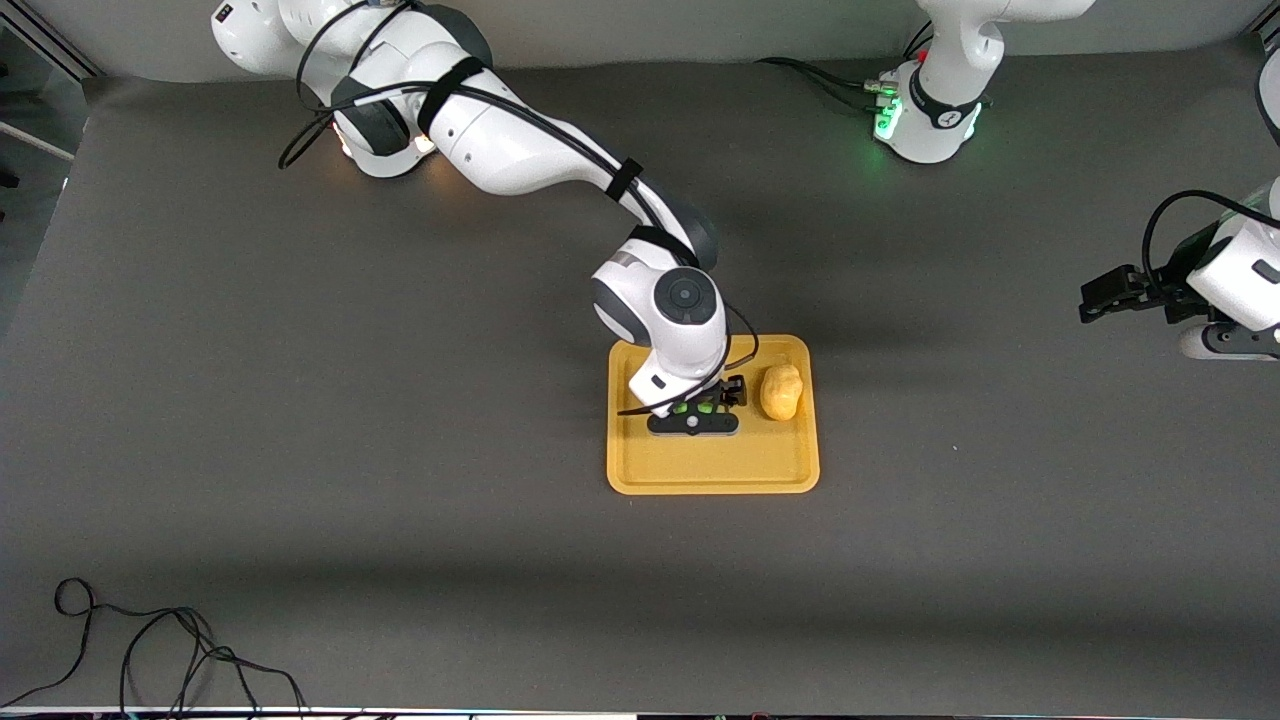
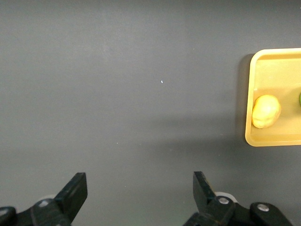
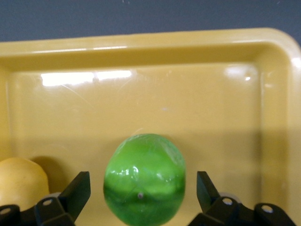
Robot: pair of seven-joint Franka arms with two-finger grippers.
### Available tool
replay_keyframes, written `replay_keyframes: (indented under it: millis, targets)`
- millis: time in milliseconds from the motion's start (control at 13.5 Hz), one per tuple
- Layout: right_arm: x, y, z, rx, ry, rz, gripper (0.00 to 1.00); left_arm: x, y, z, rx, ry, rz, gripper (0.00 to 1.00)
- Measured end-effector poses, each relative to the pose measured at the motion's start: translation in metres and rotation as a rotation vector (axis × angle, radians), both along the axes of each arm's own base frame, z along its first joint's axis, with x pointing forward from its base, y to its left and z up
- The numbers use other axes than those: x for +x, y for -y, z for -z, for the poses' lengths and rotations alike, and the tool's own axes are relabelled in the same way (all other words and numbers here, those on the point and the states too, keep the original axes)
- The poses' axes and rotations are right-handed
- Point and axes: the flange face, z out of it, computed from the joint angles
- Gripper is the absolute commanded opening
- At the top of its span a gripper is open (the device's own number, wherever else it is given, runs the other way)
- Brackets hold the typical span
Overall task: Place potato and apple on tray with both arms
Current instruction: 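Lower the apple onto the tray and open the right gripper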
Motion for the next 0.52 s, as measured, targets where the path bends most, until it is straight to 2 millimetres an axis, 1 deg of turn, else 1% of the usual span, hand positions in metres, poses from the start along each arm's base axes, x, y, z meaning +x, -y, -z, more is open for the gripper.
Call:
replay_keyframes:
  millis: [74, 148, 222, 296, 369, 517]
  targets:
    - [0.002, 0.0, -0.023, -0.003, 0.0, 0.003, 1.0, 0.0, 0.0, 0.0, 0.0, 0.0, 0.0, 1.0]
    - [0.003, 0.003, -0.056, -0.008, -0.002, 0.009, 1.0, 0.0, 0.0, 0.0, 0.0, 0.0, 0.0, 1.0]
    - [0.005, 0.011, -0.095, -0.016, -0.005, 0.02, 1.0, 0.0, 0.0, 0.0, 0.0, 0.0, 0.0, 1.0]
    - [0.008, 0.025, -0.138, -0.022, -0.006, 0.039, 1.0, 0.0, 0.0, -0.001, 0.0, 0.001, 0.0, 1.0]
    - [0.014, 0.046, -0.178, -0.034, -0.015, 0.058, 1.0, 0.0, 0.0, -0.001, 0.0, 0.001, 0.0, 1.0]
    - [0.027, 0.097, -0.246, -0.055, -0.026, 0.063, 1.0, 0.0, 0.001, -0.001, 0.0, 0.001, 0.002, 1.0]
